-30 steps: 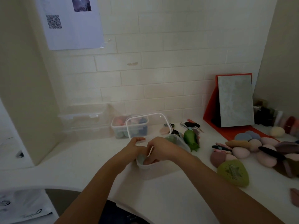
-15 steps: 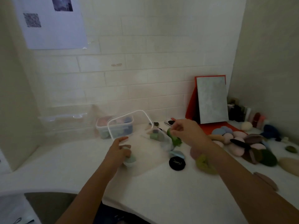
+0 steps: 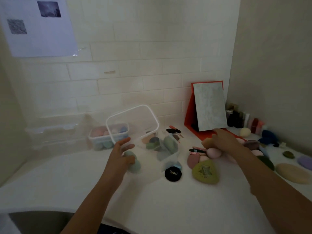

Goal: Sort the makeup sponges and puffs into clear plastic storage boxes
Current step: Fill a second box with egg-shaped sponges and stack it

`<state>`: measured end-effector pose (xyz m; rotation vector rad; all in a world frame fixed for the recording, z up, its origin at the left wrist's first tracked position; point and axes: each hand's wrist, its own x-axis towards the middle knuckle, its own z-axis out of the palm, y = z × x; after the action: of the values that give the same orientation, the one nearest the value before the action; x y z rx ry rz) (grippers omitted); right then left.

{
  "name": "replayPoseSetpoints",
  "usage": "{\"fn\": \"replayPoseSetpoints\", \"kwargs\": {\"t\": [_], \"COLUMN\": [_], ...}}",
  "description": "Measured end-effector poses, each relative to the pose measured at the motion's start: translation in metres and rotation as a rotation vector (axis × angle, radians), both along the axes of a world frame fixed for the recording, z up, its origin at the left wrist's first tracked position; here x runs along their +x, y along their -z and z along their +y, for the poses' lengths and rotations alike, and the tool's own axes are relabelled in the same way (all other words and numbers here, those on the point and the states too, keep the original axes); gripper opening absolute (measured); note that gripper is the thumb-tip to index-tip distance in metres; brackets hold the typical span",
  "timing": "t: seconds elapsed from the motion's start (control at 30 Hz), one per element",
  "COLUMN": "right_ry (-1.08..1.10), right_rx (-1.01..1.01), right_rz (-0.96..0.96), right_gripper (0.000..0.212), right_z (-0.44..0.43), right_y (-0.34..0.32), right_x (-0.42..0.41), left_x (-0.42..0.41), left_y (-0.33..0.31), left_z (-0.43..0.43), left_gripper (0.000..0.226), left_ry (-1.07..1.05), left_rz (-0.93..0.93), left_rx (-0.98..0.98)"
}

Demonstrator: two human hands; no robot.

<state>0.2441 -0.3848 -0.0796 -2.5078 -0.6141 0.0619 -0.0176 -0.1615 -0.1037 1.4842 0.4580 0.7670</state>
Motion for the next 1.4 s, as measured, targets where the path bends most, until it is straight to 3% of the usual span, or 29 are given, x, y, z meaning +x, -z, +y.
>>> {"fn": "replayPoseSetpoints", "kwargs": {"t": [0.17, 0.27, 0.37, 0.5, 0.63, 0.77, 0.97, 1.07, 1.27, 1.4], "right_ry": [-0.004, 0.038, 0.082, -0.042, -0.23, -0.244, -0.282, -0.282, -0.154, -0.174], "right_rx": [-0.229, -0.113, 0.13, 0.112, 0.133, -0.015, -0.178, -0.23, 0.068, 0.379], "right_rz": [-0.035, -0.045, 0.014, -0.121, -0.121, -0.371, -0.399, -0.487, -0.362, -0.339], "right_gripper": [0.052, 0.038, 0.032, 0.037, 0.043, 0.03, 0.038, 0.033, 0.023, 0.017], "right_z": [-0.001, -0.003, -0.006, -0.014, -0.026, -0.032, -0.032, -0.027, -0.03, -0.033], "right_y": [0.012, 0.015, 0.018, 0.022, 0.021, 0.02, 0.02, 0.019, 0.001, -0.028], "right_x": [0.013, 0.012, 0.013, 0.009, -0.006, -0.015, -0.021, -0.024, -0.032, -0.052], "left_x": [0.032, 0.045, 0.055, 0.066, 0.084, 0.103, 0.104, 0.102, 0.098, 0.096], "left_y": [-0.008, -0.003, 0.002, 0.003, -0.002, -0.013, -0.006, -0.005, -0.006, -0.007], "left_z": [-0.012, -0.019, -0.029, -0.045, -0.054, -0.062, -0.065, -0.061, -0.061, -0.064], "left_gripper": [0.066, 0.065, 0.062, 0.058, 0.055, 0.058, 0.057, 0.057, 0.056, 0.058], "left_ry": [0.076, 0.094, 0.082, 0.064, 0.033, -0.02, -0.007, -0.001, 0.041, 0.055], "left_rz": [0.002, -0.031, -0.064, -0.088, -0.115, -0.139, -0.145, -0.146, -0.159, -0.133], "left_rx": [0.022, -0.027, -0.067, -0.086, -0.085, -0.086, -0.094, -0.108, -0.137, -0.095]}}
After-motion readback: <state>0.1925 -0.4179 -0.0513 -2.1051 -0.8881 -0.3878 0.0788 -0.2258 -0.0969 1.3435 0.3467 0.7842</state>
